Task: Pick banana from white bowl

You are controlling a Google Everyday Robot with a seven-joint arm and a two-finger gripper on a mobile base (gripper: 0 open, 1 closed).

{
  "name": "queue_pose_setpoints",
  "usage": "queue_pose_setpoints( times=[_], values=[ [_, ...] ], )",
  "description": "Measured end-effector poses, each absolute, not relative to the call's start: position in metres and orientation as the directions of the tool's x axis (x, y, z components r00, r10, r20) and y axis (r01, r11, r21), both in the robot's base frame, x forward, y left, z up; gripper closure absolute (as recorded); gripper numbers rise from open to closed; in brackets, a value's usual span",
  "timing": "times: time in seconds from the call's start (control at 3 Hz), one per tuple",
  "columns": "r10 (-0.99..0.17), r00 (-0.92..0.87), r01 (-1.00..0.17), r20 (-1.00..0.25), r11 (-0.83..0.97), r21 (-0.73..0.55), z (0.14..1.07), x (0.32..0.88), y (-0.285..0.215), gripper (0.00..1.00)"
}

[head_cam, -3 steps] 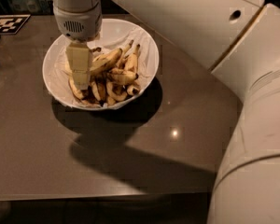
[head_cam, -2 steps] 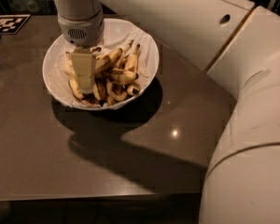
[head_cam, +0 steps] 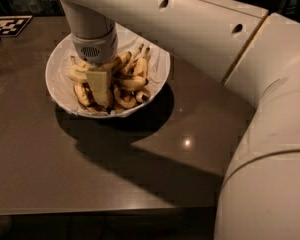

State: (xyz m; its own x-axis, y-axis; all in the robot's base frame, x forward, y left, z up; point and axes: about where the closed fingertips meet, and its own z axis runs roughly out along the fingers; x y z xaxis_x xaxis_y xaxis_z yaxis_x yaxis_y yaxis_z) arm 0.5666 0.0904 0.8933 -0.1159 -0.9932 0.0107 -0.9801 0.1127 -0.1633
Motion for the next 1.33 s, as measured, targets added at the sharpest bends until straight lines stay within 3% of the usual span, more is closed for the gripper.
queue_pose_setpoints(
  times=[1.0,1.33],
  values=[
    [-0.994,-0.112,-0.979,-0.005,0.111,-0.173,0.897,0.57,0.095,0.99],
    [-0.995,-0.084,-0.977,-0.044,0.091,-0.194,0.912,0.562,0.094,1.0]
  ],
)
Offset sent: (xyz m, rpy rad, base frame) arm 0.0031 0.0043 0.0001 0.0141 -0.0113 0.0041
